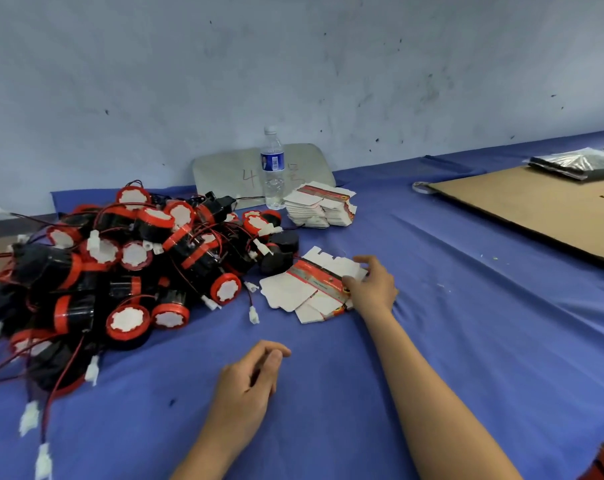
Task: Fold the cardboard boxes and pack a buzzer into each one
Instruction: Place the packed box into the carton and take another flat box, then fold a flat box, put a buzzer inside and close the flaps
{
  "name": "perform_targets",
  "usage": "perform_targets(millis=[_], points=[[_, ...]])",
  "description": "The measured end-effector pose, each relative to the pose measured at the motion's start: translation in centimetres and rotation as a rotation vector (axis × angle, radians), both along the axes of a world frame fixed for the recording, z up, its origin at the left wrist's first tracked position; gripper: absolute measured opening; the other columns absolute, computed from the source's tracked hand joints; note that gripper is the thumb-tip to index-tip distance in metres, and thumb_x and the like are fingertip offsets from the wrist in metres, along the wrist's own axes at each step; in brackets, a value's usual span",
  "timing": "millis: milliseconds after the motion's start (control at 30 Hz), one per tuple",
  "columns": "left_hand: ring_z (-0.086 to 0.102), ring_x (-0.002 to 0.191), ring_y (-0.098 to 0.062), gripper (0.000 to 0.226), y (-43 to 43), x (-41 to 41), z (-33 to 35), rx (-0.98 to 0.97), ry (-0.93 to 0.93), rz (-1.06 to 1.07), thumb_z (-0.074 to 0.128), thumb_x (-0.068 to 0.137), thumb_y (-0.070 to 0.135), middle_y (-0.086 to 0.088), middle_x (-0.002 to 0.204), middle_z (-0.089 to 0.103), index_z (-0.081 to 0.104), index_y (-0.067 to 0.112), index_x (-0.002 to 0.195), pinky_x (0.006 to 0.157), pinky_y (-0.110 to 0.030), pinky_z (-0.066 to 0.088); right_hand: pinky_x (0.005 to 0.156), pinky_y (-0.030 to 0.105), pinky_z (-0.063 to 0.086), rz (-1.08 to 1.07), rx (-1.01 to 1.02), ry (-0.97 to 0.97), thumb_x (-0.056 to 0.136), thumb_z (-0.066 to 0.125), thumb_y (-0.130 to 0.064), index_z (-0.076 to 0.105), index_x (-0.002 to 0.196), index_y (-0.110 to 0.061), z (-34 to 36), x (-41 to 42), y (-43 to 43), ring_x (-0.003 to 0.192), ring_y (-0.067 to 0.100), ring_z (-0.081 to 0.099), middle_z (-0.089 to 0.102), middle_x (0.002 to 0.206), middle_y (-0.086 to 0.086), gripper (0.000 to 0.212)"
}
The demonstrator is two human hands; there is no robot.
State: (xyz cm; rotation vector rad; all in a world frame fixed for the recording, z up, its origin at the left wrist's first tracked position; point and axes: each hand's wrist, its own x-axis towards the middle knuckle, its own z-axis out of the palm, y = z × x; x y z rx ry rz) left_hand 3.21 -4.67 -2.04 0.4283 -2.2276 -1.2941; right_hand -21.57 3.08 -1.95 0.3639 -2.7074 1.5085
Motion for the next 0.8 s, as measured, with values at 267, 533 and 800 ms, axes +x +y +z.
perform_targets(millis=[267,533,800], points=[[0.036,0.046,-0.007,0.024,0.2,0.0,0.0,-0.005,-0.023,0.028,0.047,0.099,0.025,0.000,0.052,0.045,0.067,0.027,0.087,0.046,-0.019,0.027,0.058,0.027,0.053,-0.137,-0.677,-0.349,0.092,0.062,-0.009,0.061,0.116,-0.008,0.3,-0.6,1.1,0.069,0.018,0.062,0.061,0.093,0.008,0.024],[0.036,0.046,-0.007,0.024,0.2,0.1,0.0,-0.019,-0.029,0.043,0.047,0.099,0.021,0.000,0.053,0.047,0.068,0.025,0.087,0.046,-0.019,0.027,0.037,0.016,0.041,-0.103,-0.930,-0.312,0.098,0.050,-0.011,0.051,0.100,-0.016,1.4,0.4,1.7,0.048,0.005,0.059,0.060,0.081,0.005,0.005],[0.037,0.047,-0.007,0.025,0.2,0.1,0.0,0.012,-0.024,0.028,0.047,0.099,0.022,0.001,0.053,0.047,0.068,0.025,0.088,0.047,-0.017,0.029,0.061,0.027,0.048,0.002,-1.149,-0.373,0.099,0.049,-0.012,0.053,0.086,-0.032,2.5,1.1,2.1,0.071,0.007,0.064,0.066,0.088,-0.005,0.023]])
